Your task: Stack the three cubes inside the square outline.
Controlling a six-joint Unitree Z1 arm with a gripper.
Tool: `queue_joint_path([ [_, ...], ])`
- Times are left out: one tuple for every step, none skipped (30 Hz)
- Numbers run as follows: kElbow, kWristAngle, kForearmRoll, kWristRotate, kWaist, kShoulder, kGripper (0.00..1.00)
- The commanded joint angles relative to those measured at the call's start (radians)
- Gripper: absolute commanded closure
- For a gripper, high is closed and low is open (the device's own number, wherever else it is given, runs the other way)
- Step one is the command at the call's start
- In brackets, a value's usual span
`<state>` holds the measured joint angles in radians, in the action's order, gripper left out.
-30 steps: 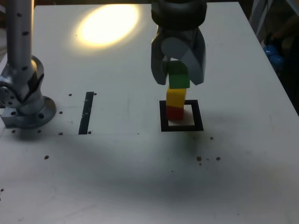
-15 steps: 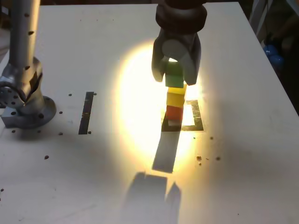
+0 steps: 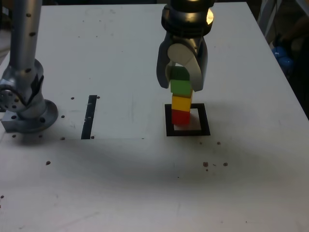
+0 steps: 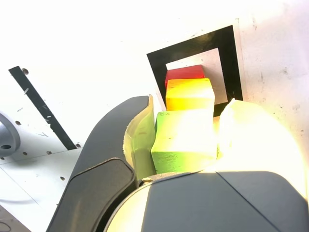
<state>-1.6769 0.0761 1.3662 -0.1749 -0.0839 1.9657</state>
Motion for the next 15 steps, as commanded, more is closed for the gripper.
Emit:
queue_joint_path([
  [0.003,-0.002,-0.004,-0.003,0.002,0.005,0.84],
  [0.004,-0.003,-0.004,-0.004,0.002,0.006,0.84],
  [0.005,-0.004,-0.005,-0.004,0.002,0.007,0.84],
  [0.006,-0.005,-0.005,-0.004,0.002,0.008,0.84],
  [0.007,-0.006,-0.006,-0.005,0.003,0.009,0.84],
  [0.008,-0.007,-0.006,-0.005,0.003,0.01,0.83],
  [0.009,-0.008,-0.008,-0.006,0.004,0.011,0.83],
  [0.009,-0.009,-0.009,-0.007,0.004,0.011,0.82],
  [0.01,-0.01,-0.01,-0.007,0.005,0.012,0.81],
  [0.01,-0.01,-0.011,-0.008,0.006,0.012,0.8],
  [0.01,-0.011,-0.012,-0.009,0.006,0.013,0.78],
  [0.01,-0.011,-0.013,-0.01,0.007,0.013,0.76],
  [0.01,-0.013,-0.013,-0.01,0.007,0.014,0.73],
  [0.01,-0.015,-0.012,-0.011,0.007,0.015,0.68],
  [0.009,-0.017,-0.01,-0.012,0.007,0.017,0.63],
])
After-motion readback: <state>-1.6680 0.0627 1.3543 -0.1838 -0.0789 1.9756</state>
